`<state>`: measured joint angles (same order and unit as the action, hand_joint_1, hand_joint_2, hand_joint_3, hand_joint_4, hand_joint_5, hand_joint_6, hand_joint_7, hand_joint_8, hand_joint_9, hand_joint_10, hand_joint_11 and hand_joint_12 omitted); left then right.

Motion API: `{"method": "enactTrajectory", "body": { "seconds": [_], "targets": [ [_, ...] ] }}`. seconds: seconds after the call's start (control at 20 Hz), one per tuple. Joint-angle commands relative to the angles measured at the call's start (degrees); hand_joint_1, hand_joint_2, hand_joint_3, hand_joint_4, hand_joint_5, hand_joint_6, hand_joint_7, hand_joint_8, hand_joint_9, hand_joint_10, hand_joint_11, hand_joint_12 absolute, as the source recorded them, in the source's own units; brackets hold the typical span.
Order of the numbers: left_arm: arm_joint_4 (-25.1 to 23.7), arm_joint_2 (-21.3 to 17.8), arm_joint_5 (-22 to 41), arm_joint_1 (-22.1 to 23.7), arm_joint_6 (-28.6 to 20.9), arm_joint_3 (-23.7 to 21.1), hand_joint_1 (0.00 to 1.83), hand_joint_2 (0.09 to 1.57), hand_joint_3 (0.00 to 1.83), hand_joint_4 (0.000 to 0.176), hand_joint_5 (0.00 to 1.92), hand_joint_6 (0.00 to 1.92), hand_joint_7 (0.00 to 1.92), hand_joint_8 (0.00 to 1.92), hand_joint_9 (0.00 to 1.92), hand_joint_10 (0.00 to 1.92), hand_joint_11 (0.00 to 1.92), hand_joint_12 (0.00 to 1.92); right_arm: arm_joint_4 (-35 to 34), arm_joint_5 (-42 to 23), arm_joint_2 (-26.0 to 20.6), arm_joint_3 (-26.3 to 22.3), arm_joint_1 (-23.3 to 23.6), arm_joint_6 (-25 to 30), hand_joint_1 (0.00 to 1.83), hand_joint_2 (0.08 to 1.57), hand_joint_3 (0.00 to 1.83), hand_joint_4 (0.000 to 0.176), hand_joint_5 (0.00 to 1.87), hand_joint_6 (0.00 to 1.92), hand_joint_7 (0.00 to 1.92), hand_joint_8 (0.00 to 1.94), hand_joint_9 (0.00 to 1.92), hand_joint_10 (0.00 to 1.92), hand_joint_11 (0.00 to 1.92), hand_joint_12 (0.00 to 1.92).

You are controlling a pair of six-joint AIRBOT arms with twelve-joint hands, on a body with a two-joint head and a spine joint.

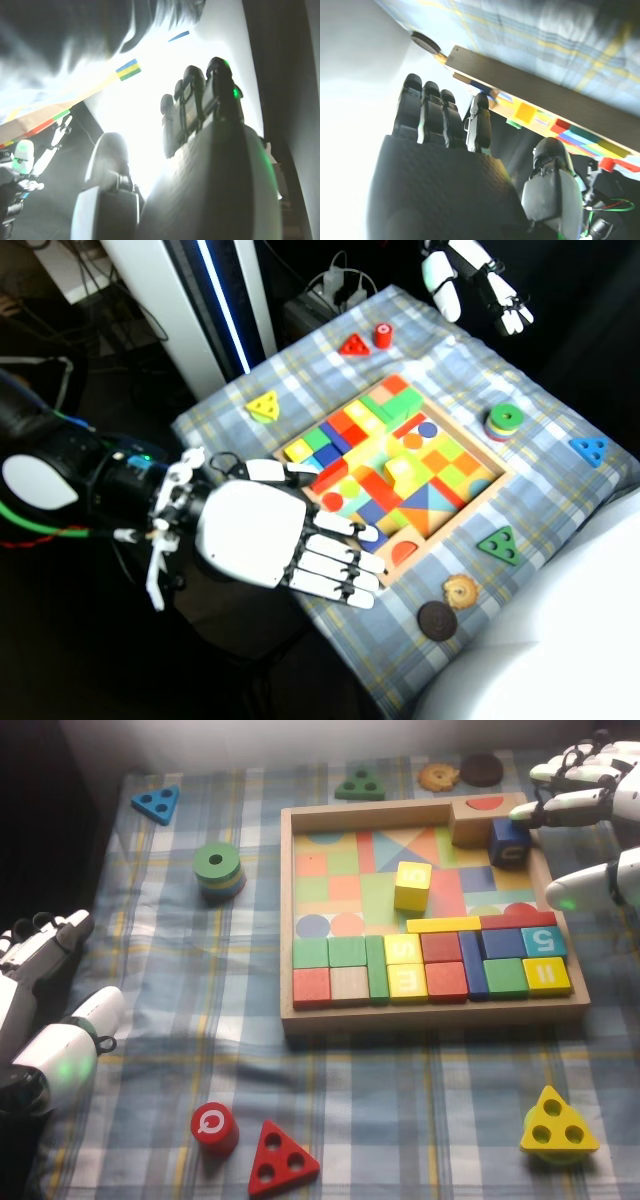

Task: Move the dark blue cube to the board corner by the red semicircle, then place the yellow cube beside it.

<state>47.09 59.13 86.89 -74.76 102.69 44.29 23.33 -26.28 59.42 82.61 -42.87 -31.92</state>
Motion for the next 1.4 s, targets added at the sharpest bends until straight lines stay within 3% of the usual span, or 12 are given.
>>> {"method": "enactTrajectory", "body": {
  "seconds": [0.0, 0.25, 0.35, 0.55, 0.6, 0.7, 0.8, 0.85, 1.0, 1.1, 1.2, 1.35],
  "targets": [
    [-2.4, 0.2, 6.4, 0.3, -0.4, 0.4, 0.46, 1.39, 0.00, 0.007, 0.31, 0.00, 0.22, 0.00, 0.19, 0.01, 0.00, 0.00, -1.9, -4.2, -0.2, -0.2, 0.8, -0.2, 0.00, 1.03, 0.01, 0.038, 0.27, 0.00, 0.00, 0.00, 0.00, 0.00, 0.00, 0.00],
    [-2.4, 0.3, 6.4, 0.2, -0.4, 0.3, 0.47, 1.38, 0.00, 0.018, 0.30, 0.00, 0.21, 0.00, 0.18, 0.00, 0.00, 0.00, -2.0, -7.9, -3.7, -5.7, 1.9, -0.2, 0.00, 1.00, 0.00, 0.049, 0.29, 0.01, 0.00, 0.00, 0.00, 0.00, 0.00, 0.00],
    [-2.3, 0.3, 6.4, 0.2, -0.4, 0.3, 0.47, 1.38, 0.00, 0.004, 0.32, 0.00, 0.23, 0.00, 0.21, 0.01, 0.00, 0.00, -2.0, -10.0, -5.1, -7.8, 2.2, -0.2, 0.00, 1.01, 0.00, 0.065, 0.28, 0.00, 0.01, 0.00, 0.00, 0.00, 0.00, 0.00],
    [-2.3, 0.4, 6.5, 0.2, -0.4, 0.3, 0.46, 1.38, 0.00, 0.006, 0.32, 0.00, 0.22, 0.00, 0.21, 0.01, 0.00, 0.00, -1.9, -12.1, -6.0, -10.0, 3.1, -0.4, 0.00, 1.11, 0.01, 0.052, 0.26, 0.00, 0.00, 0.00, 0.00, 0.00, 0.00, 0.00],
    [-2.3, 0.4, 6.5, 0.2, -0.4, 0.3, 0.46, 1.38, 0.00, 0.007, 0.32, 0.00, 0.22, 0.00, 0.21, 0.01, 0.00, 0.00, -1.9, -12.9, -6.0, -10.5, 3.1, -0.5, 0.00, 1.11, 0.01, 0.074, 0.26, 0.00, 0.00, 0.00, 0.00, 0.00, 0.00, 0.00],
    [-2.3, 0.4, 6.5, 0.2, -0.4, 0.3, 0.45, 1.38, 0.00, 0.017, 0.31, 0.00, 0.22, 0.00, 0.20, 0.01, 0.00, 0.00, -1.5, -13.1, -6.0, -10.9, 3.1, -0.5, 0.00, 1.12, 0.01, 0.076, 0.26, 0.00, 0.00, 0.00, 0.00, 0.00, 0.00, 0.00],
    [-2.3, 0.3, 6.5, 0.2, -0.4, 0.3, 0.45, 1.38, 0.00, 0.016, 0.31, 0.00, 0.22, 0.00, 0.19, 0.00, 0.00, 0.00, -0.5, -12.4, -5.5, -10.9, 3.1, -0.5, 0.00, 1.06, 0.00, 0.122, 0.27, 0.00, 0.01, 0.00, 0.00, 0.00, 0.00, 0.00],
    [-2.3, 0.3, 6.5, 0.2, -0.4, 0.3, 0.45, 1.39, 0.00, 0.017, 0.31, 0.00, 0.21, 0.00, 0.19, 0.00, 0.00, 0.00, -0.2, -11.8, -5.3, -10.8, 3.0, -0.5, 0.00, 1.04, 0.00, 0.124, 0.27, 0.00, 0.01, 0.01, 0.00, 0.00, 0.00, 0.00],
    [-2.3, 0.3, 6.6, 0.2, -0.4, 0.3, 0.46, 1.39, 0.00, 0.015, 0.31, 0.00, 0.21, 0.00, 0.17, 0.01, 0.00, 0.00, 0.3, -10.0, -4.9, -10.5, 1.6, -0.5, 0.00, 1.04, 0.00, 0.077, 0.31, 0.01, 0.04, 0.01, 0.00, 0.00, 0.00, 0.00],
    [-2.3, 0.3, 6.7, 0.2, -0.4, 0.3, 0.42, 1.38, 0.00, 0.031, 0.30, 0.00, 0.21, 0.00, 0.19, 0.01, 0.00, 0.00, 0.3, -9.1, -4.8, -10.4, 0.5, -0.5, 0.00, 0.97, 0.00, 0.139, 0.32, 0.00, 0.06, 0.00, 0.00, 0.00, 0.00, 0.00],
    [-2.3, 0.3, 6.7, 0.2, -0.4, 0.2, 0.41, 1.38, 0.00, 0.033, 0.29, 0.00, 0.20, 0.00, 0.18, 0.01, 0.00, 0.00, 0.3, -7.8, -3.9, -9.2, -0.3, -0.5, 0.00, 0.94, 0.00, 0.172, 0.33, 0.01, 0.07, 0.01, 0.00, 0.00, 0.00, 0.00],
    [-2.3, 0.3, 6.7, 0.2, -0.4, 0.2, 0.43, 1.38, 0.00, 0.031, 0.29, 0.00, 0.21, 0.00, 0.17, 0.00, 0.00, 0.00, 0.3, -6.7, -2.6, -7.5, -0.4, -0.5, 0.00, 0.93, 0.00, 0.176, 0.40, 0.01, 0.03, 0.00, 0.00, 0.00, 0.00, 0.00]
  ]
}}
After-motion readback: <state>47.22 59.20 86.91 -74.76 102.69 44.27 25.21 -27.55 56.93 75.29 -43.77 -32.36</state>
